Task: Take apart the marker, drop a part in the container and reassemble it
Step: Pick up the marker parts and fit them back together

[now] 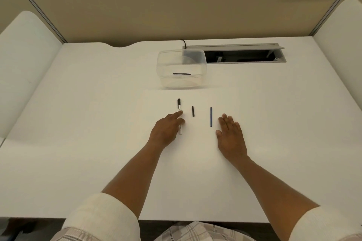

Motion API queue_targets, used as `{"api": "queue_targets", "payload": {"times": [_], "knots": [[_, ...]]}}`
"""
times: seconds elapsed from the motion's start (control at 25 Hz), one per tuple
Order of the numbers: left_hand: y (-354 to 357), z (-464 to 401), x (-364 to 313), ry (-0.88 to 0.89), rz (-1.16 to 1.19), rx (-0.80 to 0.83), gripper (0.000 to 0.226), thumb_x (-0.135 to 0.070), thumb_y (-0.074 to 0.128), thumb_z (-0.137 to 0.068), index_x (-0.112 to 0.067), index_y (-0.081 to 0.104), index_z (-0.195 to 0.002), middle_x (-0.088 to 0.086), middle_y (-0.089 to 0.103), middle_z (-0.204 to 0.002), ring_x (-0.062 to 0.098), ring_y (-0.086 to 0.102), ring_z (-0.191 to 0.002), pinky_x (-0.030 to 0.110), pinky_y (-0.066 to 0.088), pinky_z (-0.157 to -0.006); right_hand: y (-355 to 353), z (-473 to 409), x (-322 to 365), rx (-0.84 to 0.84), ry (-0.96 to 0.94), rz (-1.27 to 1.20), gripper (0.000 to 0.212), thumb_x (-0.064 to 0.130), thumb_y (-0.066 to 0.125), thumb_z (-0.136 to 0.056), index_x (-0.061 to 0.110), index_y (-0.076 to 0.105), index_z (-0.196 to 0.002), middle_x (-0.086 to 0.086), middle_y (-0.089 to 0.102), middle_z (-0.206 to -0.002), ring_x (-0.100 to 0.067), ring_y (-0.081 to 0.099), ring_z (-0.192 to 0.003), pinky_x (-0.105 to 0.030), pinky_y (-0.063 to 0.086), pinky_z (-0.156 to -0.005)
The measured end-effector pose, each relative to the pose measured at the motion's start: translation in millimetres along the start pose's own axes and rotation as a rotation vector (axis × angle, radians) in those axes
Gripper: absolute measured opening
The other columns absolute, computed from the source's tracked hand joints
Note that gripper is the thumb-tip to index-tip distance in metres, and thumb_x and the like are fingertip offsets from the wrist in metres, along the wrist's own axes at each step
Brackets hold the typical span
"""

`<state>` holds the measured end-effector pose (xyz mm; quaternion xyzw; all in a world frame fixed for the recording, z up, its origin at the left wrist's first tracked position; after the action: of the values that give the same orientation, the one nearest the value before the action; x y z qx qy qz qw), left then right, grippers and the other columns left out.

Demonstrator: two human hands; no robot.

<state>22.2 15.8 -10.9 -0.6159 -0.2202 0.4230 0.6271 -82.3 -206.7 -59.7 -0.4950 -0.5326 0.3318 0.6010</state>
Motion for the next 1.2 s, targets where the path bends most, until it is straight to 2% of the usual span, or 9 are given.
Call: {"api": "queue_targets", "payload": {"times": [0.24, 0.44, 0.56, 0.76, 0.88, 1.04, 1.2], "knots": [[-2.4, 1.6, 1.6, 0.074, -0.022, -0.024, 0.02, -0.015, 0.06, -0.092, -0.023, 0.065, -0.109, -0.011, 0.054, -0.141, 0.016, 0.046, -0.13, 0.035, 0.05, -0.084, -1.8, -0.5, 0.2, -0.011, -0.005, 0.022, 0.052, 0.021, 0.048, -0.098, 0.008, 0.04, -0.148, -0.01, 0.034, -0.158, -0.028, 0.029, -0.147, -0.045, 0.02, -0.121], [-4.1, 5.3, -2.2, 0.106, -0.074, -0.047, 0.017, -0.018, 0.062, -0.091, -0.022, 0.066, -0.108, -0.009, 0.065, -0.117, 0.019, 0.052, -0.117, 0.035, 0.048, -0.083, -11.5, -12.5, 9.9, 0.01, 0.062, 0.031, 0.049, 0.035, 0.051, -0.096, 0.007, 0.05, -0.135, -0.011, 0.046, -0.149, -0.03, 0.038, -0.14, -0.044, 0.028, -0.115], [-3.3, 7.9, -4.8, 0.118, -0.093, -0.097, 0.015, -0.017, 0.06, -0.092, -0.019, 0.067, -0.106, -0.005, 0.067, -0.109, 0.022, 0.055, -0.11, 0.035, 0.046, -0.082, -20.4, -20.4, 17.6, -0.002, 0.078, 0.039, 0.047, 0.042, 0.054, -0.091, 0.006, 0.055, -0.122, -0.01, 0.056, -0.132, -0.03, 0.047, -0.126, -0.042, 0.036, -0.105], [-2.8, 10.3, -9.0, 0.144, -0.145, -0.109, 0.014, -0.016, 0.052, -0.096, -0.015, 0.066, -0.1, 0.0, 0.067, -0.102, 0.026, 0.057, -0.101, 0.036, 0.041, -0.087, -30.3, -34.3, 24.5, 0.041, 0.119, 0.075, 0.041, 0.046, 0.055, -0.087, 0.011, 0.056, -0.108, -0.005, 0.055, -0.11, -0.028, 0.049, -0.103, -0.04, 0.041, -0.084], [-0.4, 12.6, -5.5, 0.123, -0.147, -0.106, 0.015, -0.017, 0.051, -0.097, -0.016, 0.064, -0.105, 0.002, 0.066, -0.101, 0.027, 0.058, -0.094, 0.034, 0.039, -0.091, -32.2, -41.8, 29.3, 0.073, 0.125, 0.056, 0.035, 0.041, 0.056, -0.086, 0.012, 0.057, -0.104, -0.004, 0.054, -0.104, -0.027, 0.05, -0.099, -0.039, 0.043, -0.079], [-0.9, 18.0, 0.1, 0.078, -0.113, -0.115, 0.014, -0.017, 0.05, -0.098, -0.016, 0.062, -0.107, 0.004, 0.065, -0.097, 0.028, 0.058, -0.087, 0.033, 0.039, -0.089, -30.7, -44.4, 32.1, 0.076, 0.11, 0.075, 0.017, 0.022, 0.052, -0.09, 0.011, 0.059, -0.101, -0.005, 0.058, -0.103, -0.026, 0.053, -0.096, -0.037, 0.048, -0.074], [-6.4, 26.1, 2.3, 0.025, -0.097, -0.125, 0.012, -0.018, 0.051, -0.097, -0.017, 0.061, -0.104, 0.005, 0.064, -0.096, 0.032, 0.058, -0.08, 0.03, 0.032, -0.073, -29.6, -45.1, 29.2, 0.109, 0.124, 0.104, 0.015, 0.007, 0.047, -0.09, 0.01, 0.058, -0.1, -0.006, 0.059, -0.102, -0.025, 0.056, -0.097, -0.033, 0.045, -0.069]]}}
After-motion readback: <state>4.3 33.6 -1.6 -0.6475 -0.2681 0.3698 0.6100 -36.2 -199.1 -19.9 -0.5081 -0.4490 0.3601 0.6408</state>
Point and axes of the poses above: each hand's wrist, its own z-axis away from the middle knuckle, its own y-axis out of the palm, x = y × z, the point moved 4 cm from there along -z, towards the middle knuckle
